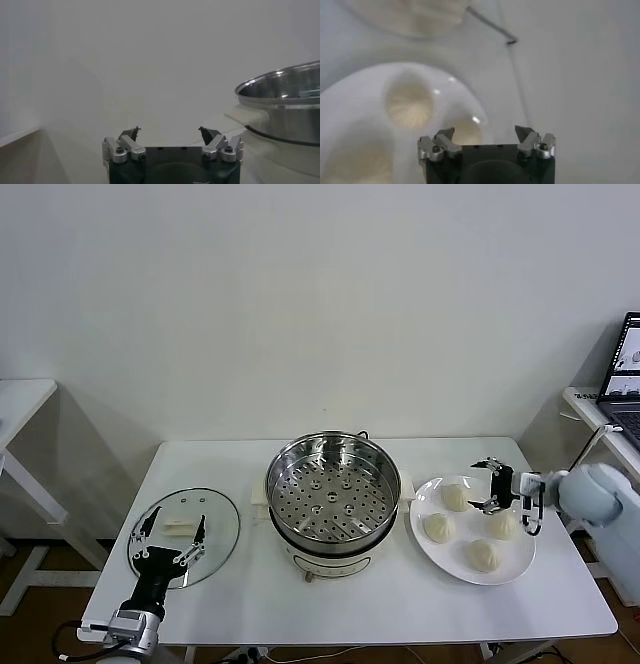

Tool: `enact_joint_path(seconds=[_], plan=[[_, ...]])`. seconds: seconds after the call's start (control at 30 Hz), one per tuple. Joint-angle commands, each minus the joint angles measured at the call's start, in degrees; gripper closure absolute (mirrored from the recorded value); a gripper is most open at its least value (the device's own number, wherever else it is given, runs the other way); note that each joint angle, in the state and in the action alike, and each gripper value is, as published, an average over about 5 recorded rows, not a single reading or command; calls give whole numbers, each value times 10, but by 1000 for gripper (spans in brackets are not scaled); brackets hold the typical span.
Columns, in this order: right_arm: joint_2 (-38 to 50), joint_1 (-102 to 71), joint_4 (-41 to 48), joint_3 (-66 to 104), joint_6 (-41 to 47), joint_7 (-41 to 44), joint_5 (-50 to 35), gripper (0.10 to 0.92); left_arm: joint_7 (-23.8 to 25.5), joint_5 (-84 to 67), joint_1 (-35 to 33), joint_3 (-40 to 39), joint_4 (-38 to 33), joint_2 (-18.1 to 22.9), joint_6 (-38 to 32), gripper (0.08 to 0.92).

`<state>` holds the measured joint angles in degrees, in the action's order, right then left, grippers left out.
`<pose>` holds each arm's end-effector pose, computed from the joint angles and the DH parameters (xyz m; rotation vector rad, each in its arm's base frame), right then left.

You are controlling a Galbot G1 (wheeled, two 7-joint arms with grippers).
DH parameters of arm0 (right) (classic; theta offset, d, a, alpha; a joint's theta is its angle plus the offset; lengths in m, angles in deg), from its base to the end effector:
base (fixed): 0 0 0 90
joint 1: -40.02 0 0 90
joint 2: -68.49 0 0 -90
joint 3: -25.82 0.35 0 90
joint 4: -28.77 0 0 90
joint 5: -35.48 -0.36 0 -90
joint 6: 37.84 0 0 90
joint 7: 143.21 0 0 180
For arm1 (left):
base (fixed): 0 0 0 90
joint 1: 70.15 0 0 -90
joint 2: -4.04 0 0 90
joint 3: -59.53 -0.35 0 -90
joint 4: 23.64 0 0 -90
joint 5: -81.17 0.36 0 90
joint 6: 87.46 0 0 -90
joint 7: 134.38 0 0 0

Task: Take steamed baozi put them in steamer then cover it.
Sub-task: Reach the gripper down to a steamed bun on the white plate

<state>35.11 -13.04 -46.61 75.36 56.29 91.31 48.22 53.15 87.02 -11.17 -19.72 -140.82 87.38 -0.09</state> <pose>0.4711 -0.2438 -0.1855 1.0792 -1.7609 1.4489 0.1782 0.0809 -0.3141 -0.0505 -3.0723 -0.4564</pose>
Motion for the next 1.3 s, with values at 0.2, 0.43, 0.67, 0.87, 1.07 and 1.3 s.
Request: enact_joint_path(seconds=[0.2, 0.43, 0.67, 0.87, 1.07, 1.3], plan=[[-90, 223, 189, -225, 2, 116, 30, 203, 3, -9, 2, 3, 3, 2, 1, 177], [-127, 217, 228, -229, -9, 105, 47, 203, 4, -13, 4, 7, 2, 3, 2, 177], [-157, 205, 262, -218, -17, 90, 61, 203, 4, -13, 3, 9, 3, 5, -1, 177], [-181, 194, 282, -207, -23, 78, 70, 203, 5, -13, 0, 12, 4, 7, -3, 177], [-194, 187, 296, -201, -26, 74, 83, 203, 7, -14, -1, 16, 5, 7, -6, 177], [-191, 182, 289, -199, -28, 73, 89, 203, 7, -14, 1, 15, 6, 7, -7, 177]])
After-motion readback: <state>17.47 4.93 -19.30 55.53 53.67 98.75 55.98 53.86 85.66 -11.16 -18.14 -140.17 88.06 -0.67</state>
